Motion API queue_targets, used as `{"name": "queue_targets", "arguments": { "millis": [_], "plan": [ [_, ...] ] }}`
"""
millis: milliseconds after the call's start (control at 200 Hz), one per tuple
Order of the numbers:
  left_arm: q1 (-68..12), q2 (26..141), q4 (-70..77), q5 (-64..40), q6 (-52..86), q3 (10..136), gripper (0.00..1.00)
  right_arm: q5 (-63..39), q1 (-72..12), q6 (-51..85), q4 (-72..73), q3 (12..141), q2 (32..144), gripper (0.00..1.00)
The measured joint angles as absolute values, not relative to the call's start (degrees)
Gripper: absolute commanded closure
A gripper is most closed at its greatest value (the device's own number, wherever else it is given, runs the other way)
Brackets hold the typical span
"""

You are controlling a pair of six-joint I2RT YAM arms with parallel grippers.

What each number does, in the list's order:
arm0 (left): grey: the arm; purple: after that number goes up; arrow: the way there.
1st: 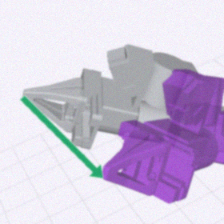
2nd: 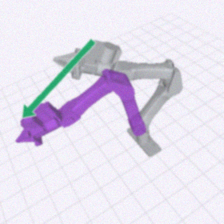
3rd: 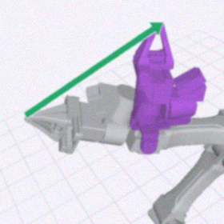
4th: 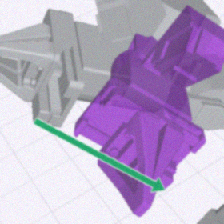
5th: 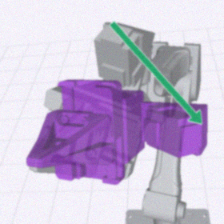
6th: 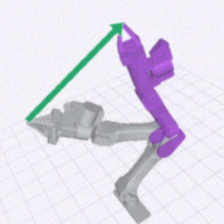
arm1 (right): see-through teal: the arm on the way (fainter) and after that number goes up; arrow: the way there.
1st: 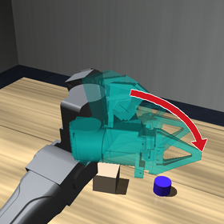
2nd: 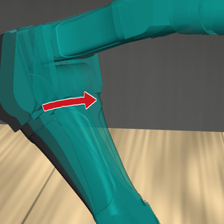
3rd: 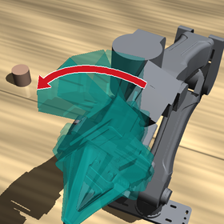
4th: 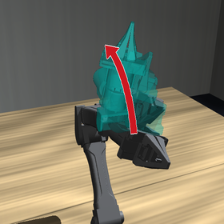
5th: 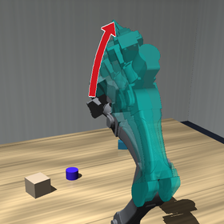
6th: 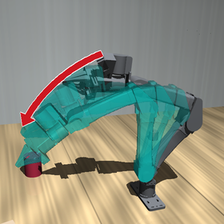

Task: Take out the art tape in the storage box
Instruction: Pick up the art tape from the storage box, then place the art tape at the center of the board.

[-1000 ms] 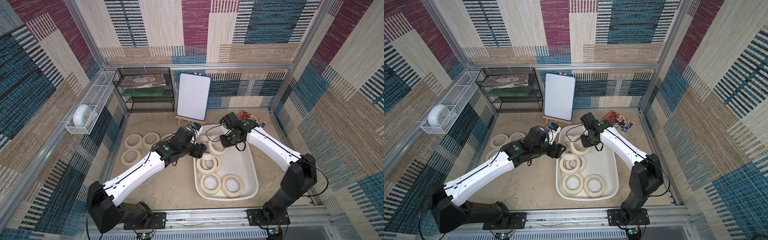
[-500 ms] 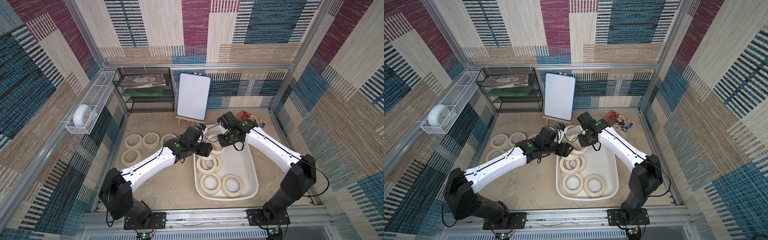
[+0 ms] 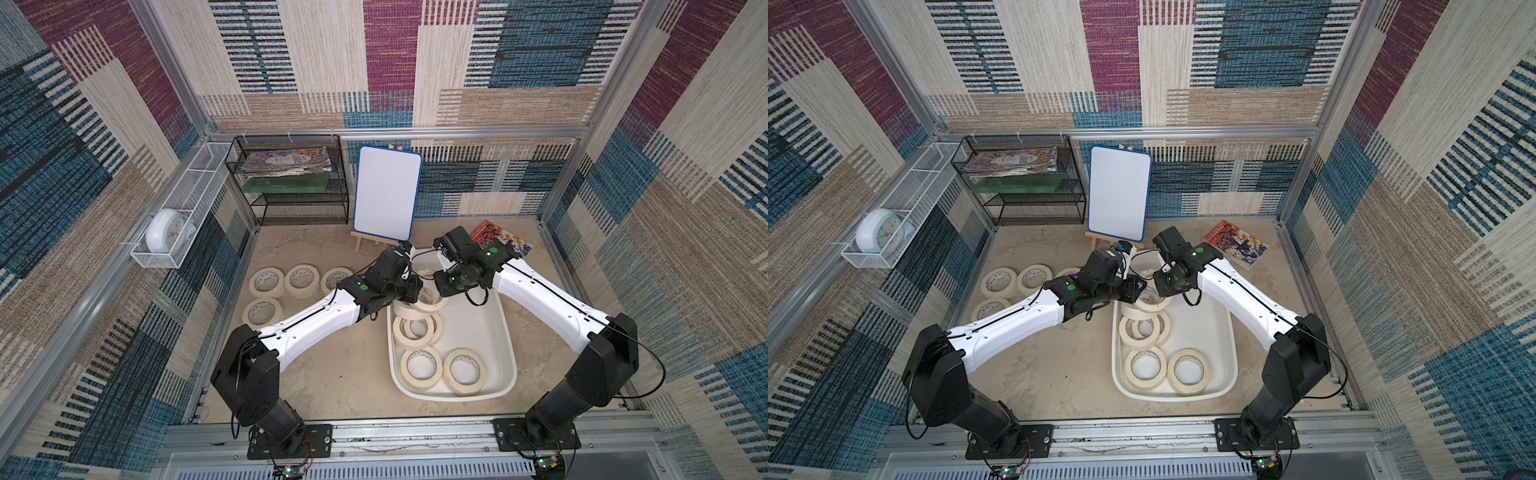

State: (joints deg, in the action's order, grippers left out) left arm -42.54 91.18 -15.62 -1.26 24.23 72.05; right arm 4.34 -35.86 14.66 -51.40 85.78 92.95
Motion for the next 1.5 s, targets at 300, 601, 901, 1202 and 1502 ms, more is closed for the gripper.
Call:
{"name": "queue_targets", "arguments": {
  "millis": [300,601,901,1202,1502],
  "plan": [
    [-42.4,88.0,-20.7,3.0,21.1,71.5,0.94,1.6,-35.6,15.8,-49.2,85.4,91.4,0.23],
    [-42.4,82.8,-19.0,5.6,17.8,69.2,0.95,-4.3,-32.6,16.5,-46.7,83.9,87.3,0.17],
    [-39.5,76.0,-15.1,0.8,15.0,66.6,0.97,-13.7,-30.3,18.2,-30.6,73.4,75.8,0.17],
    [-36.8,79.6,-30.5,10.9,14.9,66.6,0.99,-10.9,-27.4,22.0,-27.2,69.1,75.7,0.17],
    [-29.5,79.2,-33.4,15.6,15.2,67.2,1.00,-4.0,-26.3,21.3,-28.5,70.7,72.4,0.16]
  ]
}}
